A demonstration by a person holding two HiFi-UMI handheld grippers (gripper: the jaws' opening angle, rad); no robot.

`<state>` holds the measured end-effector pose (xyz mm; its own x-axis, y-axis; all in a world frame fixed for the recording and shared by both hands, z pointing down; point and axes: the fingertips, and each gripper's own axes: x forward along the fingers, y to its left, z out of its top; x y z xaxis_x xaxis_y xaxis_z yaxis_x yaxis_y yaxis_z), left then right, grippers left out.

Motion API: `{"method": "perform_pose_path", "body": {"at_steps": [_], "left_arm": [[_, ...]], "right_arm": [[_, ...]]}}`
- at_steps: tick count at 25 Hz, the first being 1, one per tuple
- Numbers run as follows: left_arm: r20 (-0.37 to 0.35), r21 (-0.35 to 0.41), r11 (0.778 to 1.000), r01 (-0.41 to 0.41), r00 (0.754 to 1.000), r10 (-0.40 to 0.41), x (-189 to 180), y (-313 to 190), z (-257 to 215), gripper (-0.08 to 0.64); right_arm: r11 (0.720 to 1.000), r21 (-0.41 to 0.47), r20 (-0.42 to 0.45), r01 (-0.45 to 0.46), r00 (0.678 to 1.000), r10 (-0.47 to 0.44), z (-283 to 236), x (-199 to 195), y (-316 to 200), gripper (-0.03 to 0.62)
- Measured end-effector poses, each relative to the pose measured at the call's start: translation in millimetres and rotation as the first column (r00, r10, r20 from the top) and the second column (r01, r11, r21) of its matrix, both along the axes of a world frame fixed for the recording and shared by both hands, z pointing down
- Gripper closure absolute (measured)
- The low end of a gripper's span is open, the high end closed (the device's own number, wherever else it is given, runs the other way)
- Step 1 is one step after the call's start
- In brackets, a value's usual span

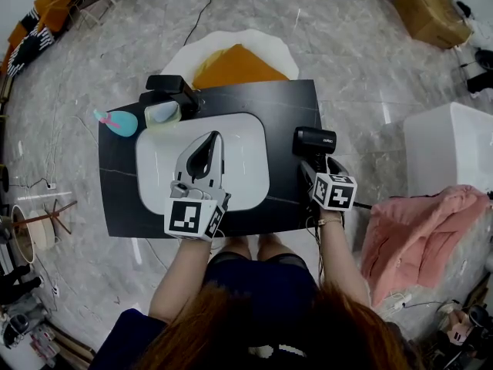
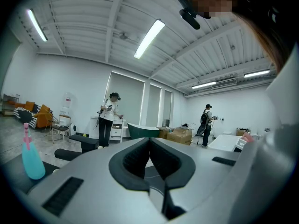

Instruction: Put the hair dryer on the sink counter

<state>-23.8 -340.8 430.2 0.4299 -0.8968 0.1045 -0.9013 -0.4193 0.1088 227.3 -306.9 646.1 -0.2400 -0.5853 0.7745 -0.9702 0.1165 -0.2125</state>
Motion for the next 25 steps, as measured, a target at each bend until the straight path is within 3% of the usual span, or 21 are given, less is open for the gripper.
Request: {"method": "perform_pose_path", "body": {"at_steps": [6,9,11,17,25], "left_arm": [[-0.006,0.033,0.999,0.001,1.000,-0.001,1,2,-16,0.541],[-0.011,0.052,0.999,0.007,1.000,-0.006,0,3,-27,0.541],[-0.016,0.064,0.998,0.013,1.000,-0.012,-1,2,-36,0.541],[-0.027,0.119,0.993,0.027,0.999,-0.024,-6,-2,-71,0.541],[-0.038,0.182,0.983,0.034,0.999,-0.027,-15,-1,-123,0.541]], "right_arm": [[0.994,0.107,-0.039,-0.005,0.999,0.009,-43,10,-10,0.258],[0.979,0.202,-0.057,-0.001,0.998,0.012,-78,11,-19,0.315],[0.961,0.278,-0.058,0.006,0.998,0.010,-105,9,-26,0.390],[0.860,0.509,-0.063,0.036,0.998,-0.005,-199,-3,-44,0.557],[0.696,0.716,-0.019,0.052,0.998,-0.056,-313,-31,-46,0.575]]}}
